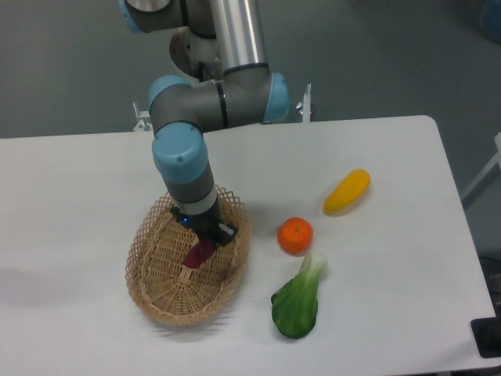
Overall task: Place the sweet potato in the basket
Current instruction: 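Open the gripper to release the sweet potato into the basket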
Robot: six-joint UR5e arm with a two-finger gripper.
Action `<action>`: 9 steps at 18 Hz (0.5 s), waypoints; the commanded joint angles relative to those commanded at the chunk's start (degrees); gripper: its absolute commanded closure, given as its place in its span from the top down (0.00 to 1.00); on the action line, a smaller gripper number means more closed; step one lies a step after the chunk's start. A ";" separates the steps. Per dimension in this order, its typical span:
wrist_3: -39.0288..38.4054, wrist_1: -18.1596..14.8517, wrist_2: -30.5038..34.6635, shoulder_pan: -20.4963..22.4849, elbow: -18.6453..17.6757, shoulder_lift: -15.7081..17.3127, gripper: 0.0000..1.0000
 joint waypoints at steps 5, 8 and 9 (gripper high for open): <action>0.09 0.00 0.17 0.09 0.00 0.17 0.91; -0.44 0.26 0.35 0.09 0.70 1.23 1.00; -0.44 0.26 0.44 0.09 1.05 1.75 1.00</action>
